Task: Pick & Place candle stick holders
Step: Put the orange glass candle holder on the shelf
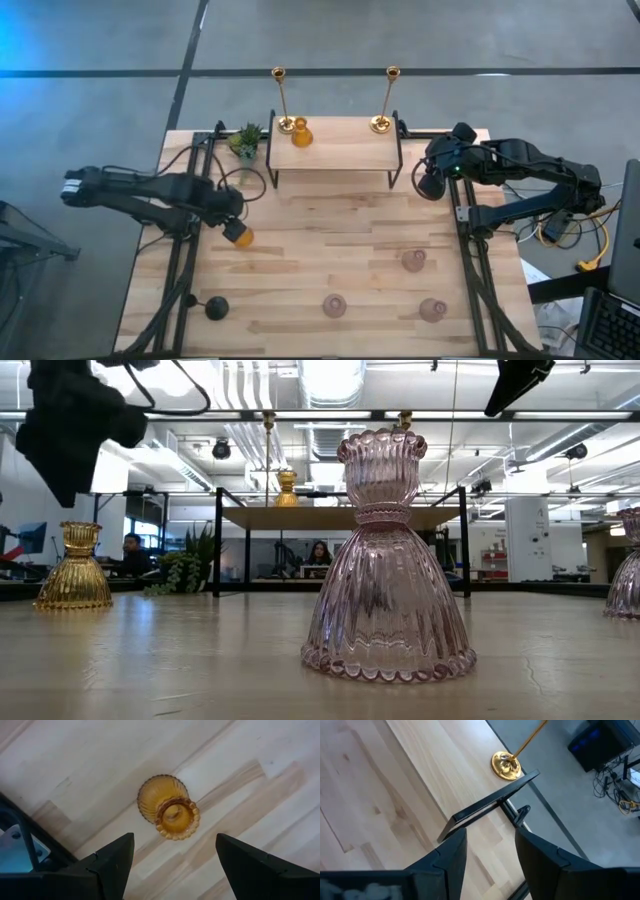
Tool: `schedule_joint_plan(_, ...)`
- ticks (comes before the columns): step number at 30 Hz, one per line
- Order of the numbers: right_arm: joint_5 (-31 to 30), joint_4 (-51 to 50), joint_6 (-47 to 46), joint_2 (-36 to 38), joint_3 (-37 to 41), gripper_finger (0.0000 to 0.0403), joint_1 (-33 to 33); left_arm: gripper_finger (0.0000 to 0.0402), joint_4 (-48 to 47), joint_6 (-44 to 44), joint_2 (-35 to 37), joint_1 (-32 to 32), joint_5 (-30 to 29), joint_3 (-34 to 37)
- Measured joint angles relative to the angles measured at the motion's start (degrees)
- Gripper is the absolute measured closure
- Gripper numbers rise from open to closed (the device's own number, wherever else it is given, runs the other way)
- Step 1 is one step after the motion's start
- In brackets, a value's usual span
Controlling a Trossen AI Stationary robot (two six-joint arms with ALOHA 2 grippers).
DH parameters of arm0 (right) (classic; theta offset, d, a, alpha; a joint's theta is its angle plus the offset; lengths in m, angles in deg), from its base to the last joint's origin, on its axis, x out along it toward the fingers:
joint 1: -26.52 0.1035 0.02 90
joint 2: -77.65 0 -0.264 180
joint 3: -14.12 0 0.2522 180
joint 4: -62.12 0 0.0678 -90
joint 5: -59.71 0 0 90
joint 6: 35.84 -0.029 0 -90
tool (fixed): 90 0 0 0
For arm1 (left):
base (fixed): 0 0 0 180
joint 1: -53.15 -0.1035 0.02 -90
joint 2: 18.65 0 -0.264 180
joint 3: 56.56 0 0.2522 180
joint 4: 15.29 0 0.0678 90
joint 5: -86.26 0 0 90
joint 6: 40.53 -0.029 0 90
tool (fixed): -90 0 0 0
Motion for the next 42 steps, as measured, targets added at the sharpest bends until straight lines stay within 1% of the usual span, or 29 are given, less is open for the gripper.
schedule_joint_plan(6,0.02,-0.1,0.41,-0.36,0.0,0.0253,0.0,0.0117,0.04,-1.56,-2.27,-1.11,0.03,0.09)
schedule_joint_plan(14,0.02,-0.23,0.47,-0.37,0.02,0.0263,0.0,0.0117,0.07,-5.62,-4.9,-4.62,-0.39,0.17)
schedule_joint_plan(19,0.01,-0.35,0.51,-0.3,0.82,0.0263,0.0,0.0119,0.54,-7.02,-6.19,-5.96,-0.37,0.98)
schedule_joint_plan(22,0.0,-0.35,0.53,-0.3,1.76,0.0259,0.0,0.0128,1.96,-7.0,-6.34,-6.18,-0.01,2.82)
schedule_joint_plan(25,0.02,-0.41,0.86,-0.28,2.7,0.0257,-0.04,0.0141,4.44,-6.84,-6.37,-6.23,1.54,4.87)
schedule_joint_plan(29,0.01,-0.44,1.08,-0.28,3.37,0.0261,-0.04,0.0161,9.74,-6.85,-6.39,-6.3,3.54,7.39)
schedule_joint_plan(32,0.0,-0.4,1.08,-0.28,3.43,0.0267,-0.04,0.0182,12.83,-7.2,-6.3,-6.34,4.83,8.57)
schedule_joint_plan(35,0.0,-0.36,1.08,-0.28,3.43,0.0272,-0.04,0.0216,13.73,-7.99,-6.28,-6.34,5.09,8.85)
schedule_joint_plan(38,-0.01,-0.34,1.08,-0.28,3.43,0.0277,-0.04,0.0265,15.0,-9.47,-6.28,-6.34,5.27,8.88)
schedule_joint_plan(42,-0.04,-0.17,1.08,-0.28,3.43,0.0282,-0.02,0.0351,17.78,-12.2,-6.3,-6.34,5.81,8.98)
